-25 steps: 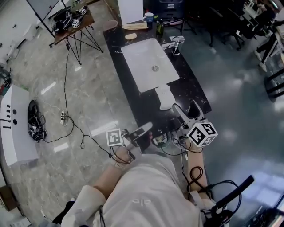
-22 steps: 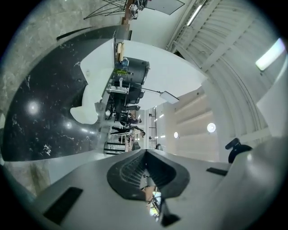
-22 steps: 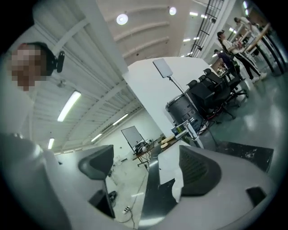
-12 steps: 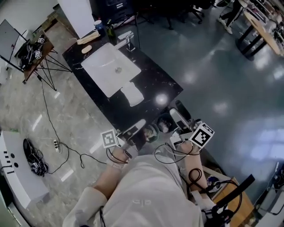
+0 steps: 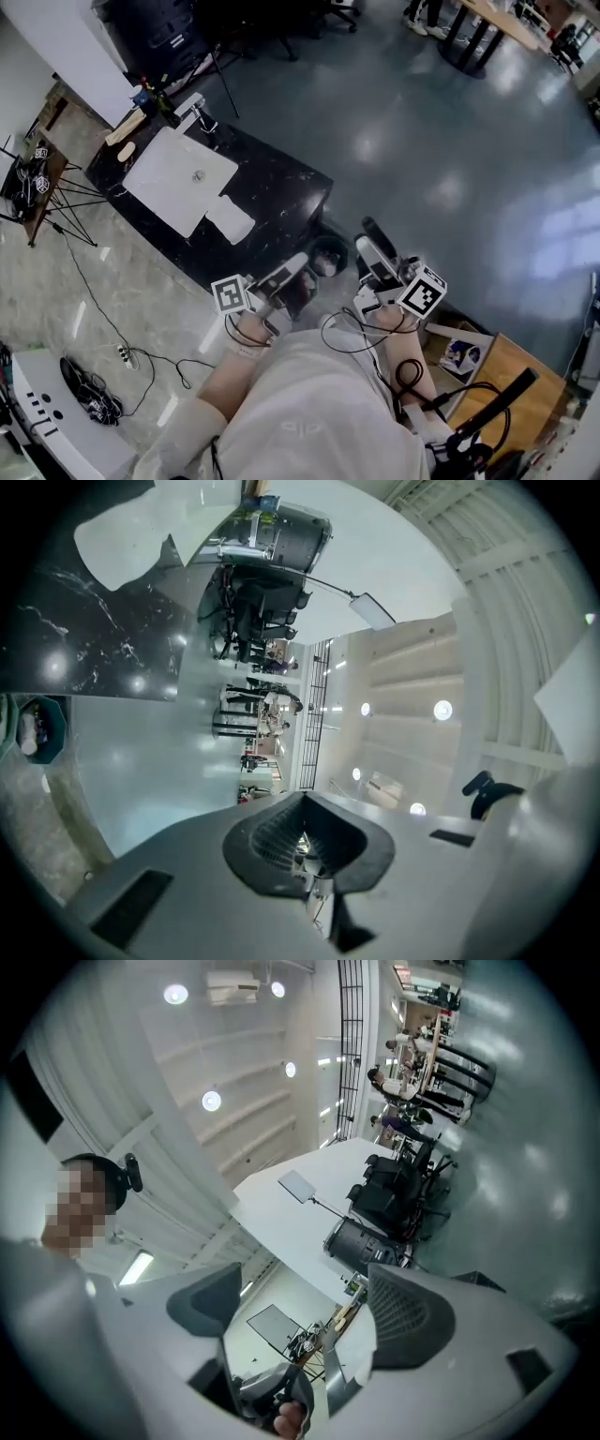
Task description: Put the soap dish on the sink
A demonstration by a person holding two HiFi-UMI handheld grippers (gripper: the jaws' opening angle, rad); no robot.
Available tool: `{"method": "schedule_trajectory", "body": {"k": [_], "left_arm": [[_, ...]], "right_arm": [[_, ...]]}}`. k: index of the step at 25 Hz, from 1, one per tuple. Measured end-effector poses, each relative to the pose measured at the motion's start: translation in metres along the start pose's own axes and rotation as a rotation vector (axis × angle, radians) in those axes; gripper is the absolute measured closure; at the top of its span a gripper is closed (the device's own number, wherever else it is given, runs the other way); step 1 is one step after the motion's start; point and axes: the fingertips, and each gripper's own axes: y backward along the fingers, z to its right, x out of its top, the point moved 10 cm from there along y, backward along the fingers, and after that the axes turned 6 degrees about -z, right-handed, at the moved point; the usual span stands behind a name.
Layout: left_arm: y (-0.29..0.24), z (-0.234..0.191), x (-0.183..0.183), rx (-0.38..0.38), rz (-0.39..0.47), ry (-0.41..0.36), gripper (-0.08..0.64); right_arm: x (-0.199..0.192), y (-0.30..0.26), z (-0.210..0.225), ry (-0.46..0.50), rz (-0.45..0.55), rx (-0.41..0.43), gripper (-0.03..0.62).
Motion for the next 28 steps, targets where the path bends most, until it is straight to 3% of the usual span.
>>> {"method": "schedule_trajectory", "body": {"k": [7,13,20,28], "left_arm": [[-0.038,-0.010,-0.007,-0.004,-0.099,0.037,0.554],[-0.061,-0.015,-0.014,-0.004,-0.176,0.057,0.554],[-0.079,-0.024,-0.020,0.002,-0.245,0.084,0.554],[-0.094,-0.030,-0.024,0.003,-0.303,0.102,0.554]], "right_arm": [[0.013,0.043,0.005,-0.055,0.162,-0.035,0.304],[0.010,0.070,0.009,-0.113,0.259,-0.025,0.377],[0.005,0.089,0.012,-0.137,0.315,-0.039,0.425],[0.001,0.103,0.018,-0.176,0.373,-0.060,0.433]]}}
